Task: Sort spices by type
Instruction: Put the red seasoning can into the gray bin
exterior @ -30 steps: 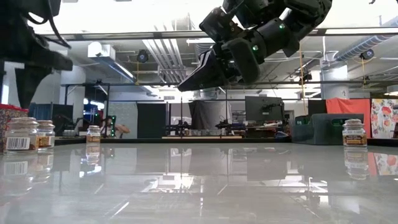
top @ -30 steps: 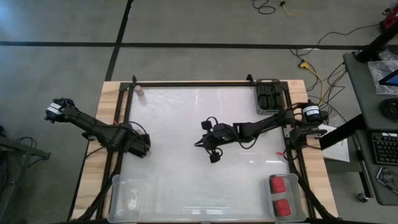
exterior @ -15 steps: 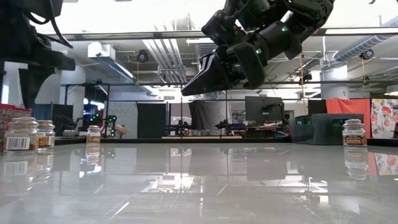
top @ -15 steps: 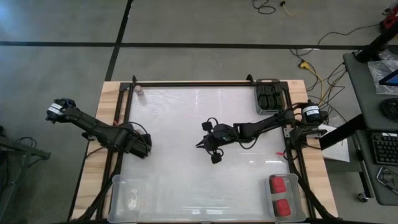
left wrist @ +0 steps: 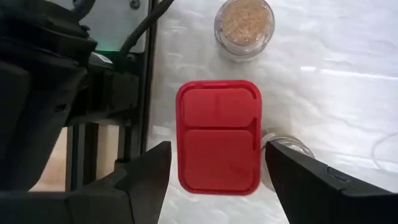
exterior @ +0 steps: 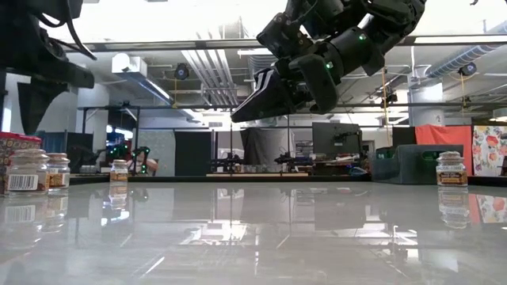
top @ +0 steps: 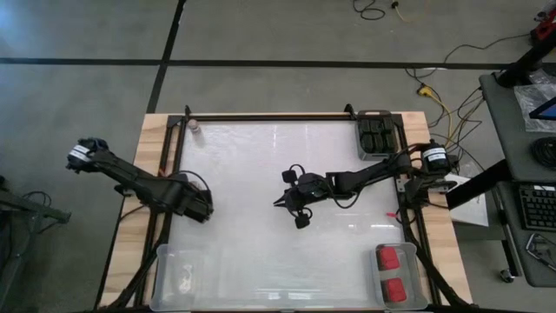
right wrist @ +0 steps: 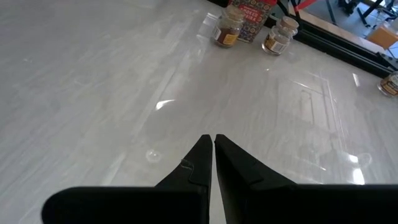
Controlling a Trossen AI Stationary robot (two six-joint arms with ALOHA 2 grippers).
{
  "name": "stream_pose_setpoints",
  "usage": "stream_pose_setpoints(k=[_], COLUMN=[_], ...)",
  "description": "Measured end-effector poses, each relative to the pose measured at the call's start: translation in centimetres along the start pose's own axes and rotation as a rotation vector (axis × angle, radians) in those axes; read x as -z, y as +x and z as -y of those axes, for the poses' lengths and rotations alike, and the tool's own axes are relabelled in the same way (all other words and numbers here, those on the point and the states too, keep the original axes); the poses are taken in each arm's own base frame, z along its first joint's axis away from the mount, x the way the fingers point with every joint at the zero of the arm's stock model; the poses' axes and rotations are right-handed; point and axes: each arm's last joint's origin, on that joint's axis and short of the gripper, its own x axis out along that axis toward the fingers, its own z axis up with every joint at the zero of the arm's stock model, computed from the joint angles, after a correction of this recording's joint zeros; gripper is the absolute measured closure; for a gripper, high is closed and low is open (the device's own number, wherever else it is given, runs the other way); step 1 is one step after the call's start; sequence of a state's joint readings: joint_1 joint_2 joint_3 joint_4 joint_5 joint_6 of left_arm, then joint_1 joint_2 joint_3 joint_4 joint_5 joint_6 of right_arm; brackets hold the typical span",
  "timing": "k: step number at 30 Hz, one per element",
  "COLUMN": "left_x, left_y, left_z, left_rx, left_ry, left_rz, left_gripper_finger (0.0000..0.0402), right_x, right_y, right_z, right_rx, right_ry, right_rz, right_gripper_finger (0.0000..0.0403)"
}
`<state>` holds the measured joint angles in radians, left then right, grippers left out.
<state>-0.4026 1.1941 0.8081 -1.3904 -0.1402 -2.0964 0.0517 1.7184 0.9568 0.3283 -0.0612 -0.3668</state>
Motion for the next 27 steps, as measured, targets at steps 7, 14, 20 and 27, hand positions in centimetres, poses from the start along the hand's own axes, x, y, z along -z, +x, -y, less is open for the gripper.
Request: stream_pose_setpoints(k=[7, 14, 20, 27], left_x=[0.3, 0.2, 0.2, -0.2], left_y=[1.0, 1.0, 1.0, -0.5], left_z=[0.1, 0.1, 0.2, 0.0], left_rx=[-0.006, -0.001, 0.025, -0.002], left_ry=[0.001, 0.015, 0.015, 0.036], left_rz=[-0.009, -0.007, 0.02, 0.039], left_gripper_finger=[0.0157, 0.0147, 0.0129, 0.0114], right_x=[0.1, 0.1, 0.0, 0.1], right_y=[0.0, 0.0, 0.0, 0.0], right_z=[0.0, 0.0, 0.0, 0.0], right_rx=[-0.001, -0.001, 0.0, 0.0], right_ry=[0.0, -0.001, -0.001, -0.004], right_rz=[-0.002, -0.002, -0.001, -0.001], right_gripper_finger=[0.039, 0.039, 0.039, 0.039])
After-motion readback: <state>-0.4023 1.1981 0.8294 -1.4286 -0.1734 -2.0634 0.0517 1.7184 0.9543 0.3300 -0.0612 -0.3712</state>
